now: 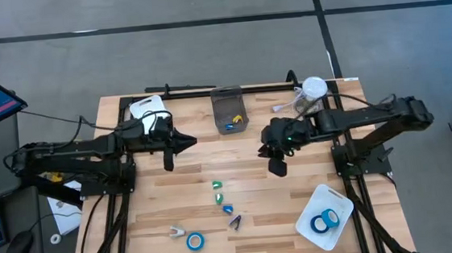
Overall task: Pick and place Stapler, Stapler remover, tape
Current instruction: Put the gray staple remover into the top white bin
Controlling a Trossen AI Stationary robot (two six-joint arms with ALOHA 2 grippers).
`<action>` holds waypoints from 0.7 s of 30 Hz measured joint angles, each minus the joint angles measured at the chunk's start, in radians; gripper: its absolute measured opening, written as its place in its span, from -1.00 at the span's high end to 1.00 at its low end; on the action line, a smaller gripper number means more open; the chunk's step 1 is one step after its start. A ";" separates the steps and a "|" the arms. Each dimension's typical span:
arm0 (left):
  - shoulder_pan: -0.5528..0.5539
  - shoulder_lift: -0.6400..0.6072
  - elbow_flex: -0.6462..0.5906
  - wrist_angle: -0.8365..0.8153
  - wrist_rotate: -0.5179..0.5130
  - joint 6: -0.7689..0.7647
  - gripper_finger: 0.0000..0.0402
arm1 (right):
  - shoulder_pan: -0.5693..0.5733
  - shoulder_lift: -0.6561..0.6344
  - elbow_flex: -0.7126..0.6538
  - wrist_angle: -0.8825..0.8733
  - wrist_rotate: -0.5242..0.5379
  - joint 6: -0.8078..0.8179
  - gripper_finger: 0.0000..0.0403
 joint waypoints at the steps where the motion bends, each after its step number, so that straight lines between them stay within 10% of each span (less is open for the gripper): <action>1: -0.005 0.000 0.000 -0.010 -0.024 0.020 0.81 | 0.009 -0.010 -0.004 -0.003 0.019 0.008 0.69; 21: -0.324 0.003 0.000 -0.217 -0.401 -0.010 0.98 | 0.050 -0.011 -0.004 -0.125 0.210 0.130 0.69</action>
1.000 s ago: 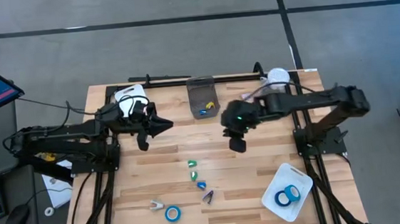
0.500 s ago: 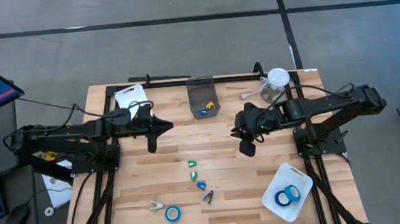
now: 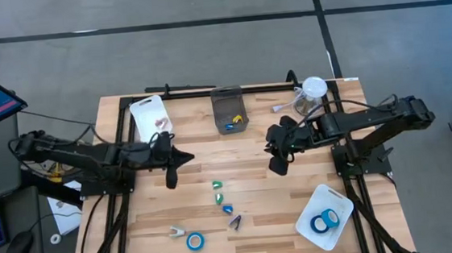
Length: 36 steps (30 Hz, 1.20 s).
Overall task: Pick and place Stapler, Stapler remover, tape
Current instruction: Put the gray staple remover into the top white bin
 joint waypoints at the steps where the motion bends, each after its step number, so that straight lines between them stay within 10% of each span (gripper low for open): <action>1: -0.021 0.000 0.000 -0.006 -0.014 -0.016 0.98 | 0.001 0.000 -0.001 -0.008 0.007 0.000 0.69; 23: -0.273 0.146 0.241 -0.564 -0.069 -0.265 0.99 | -0.015 0.001 -0.001 -0.041 0.039 0.002 0.69; 36: -0.313 0.486 0.380 -0.710 0.231 -0.522 0.99 | -0.015 0.001 -0.001 -0.041 0.038 0.002 0.69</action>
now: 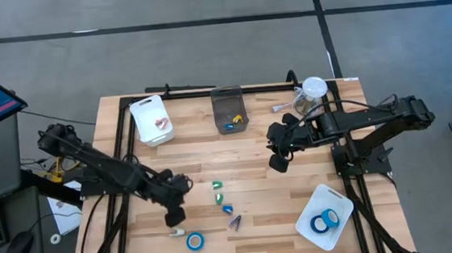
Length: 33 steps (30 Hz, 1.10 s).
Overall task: Pick and place Stapler, Stapler remover, tape
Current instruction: Put the gray staple remover into the top white bin
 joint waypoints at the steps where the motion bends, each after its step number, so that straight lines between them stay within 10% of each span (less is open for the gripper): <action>1: -0.011 0.015 0.007 0.000 0.012 -0.030 0.99 | 0.000 0.000 0.000 0.000 0.000 0.000 0.69; 11: -0.140 0.142 0.064 -0.006 0.124 -0.237 0.99 | -0.014 0.000 0.000 0.000 0.000 -0.003 0.69; 33: -0.223 0.376 0.224 -0.116 0.096 -0.197 0.99 | -0.151 0.000 0.000 0.000 -0.007 -0.026 0.69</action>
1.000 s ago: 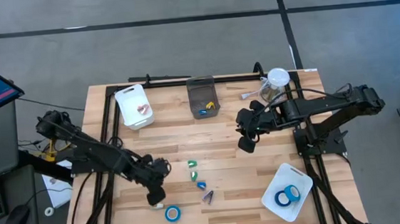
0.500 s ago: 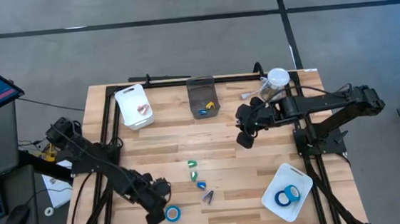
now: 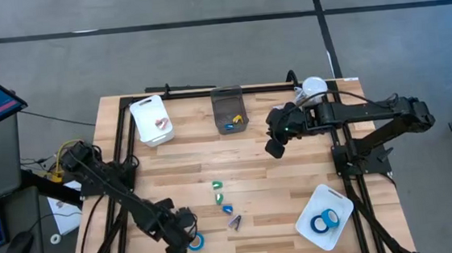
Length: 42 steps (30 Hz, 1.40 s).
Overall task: Pick and place Stapler, Stapler remover, tape
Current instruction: Put the gray staple remover into the top white bin
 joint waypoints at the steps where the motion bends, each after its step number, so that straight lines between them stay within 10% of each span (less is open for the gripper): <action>1: 0.008 -0.008 0.000 0.013 0.000 0.000 0.99 | -0.002 0.000 0.000 0.000 -0.001 0.000 0.69; 29: 0.068 -0.058 -0.109 0.118 0.127 0.089 0.19 | -0.009 0.000 0.000 0.000 -0.006 0.024 0.69; 42: 0.081 -0.058 -0.129 0.153 0.148 0.084 0.17 | -0.010 0.000 0.000 0.000 -0.005 0.008 0.69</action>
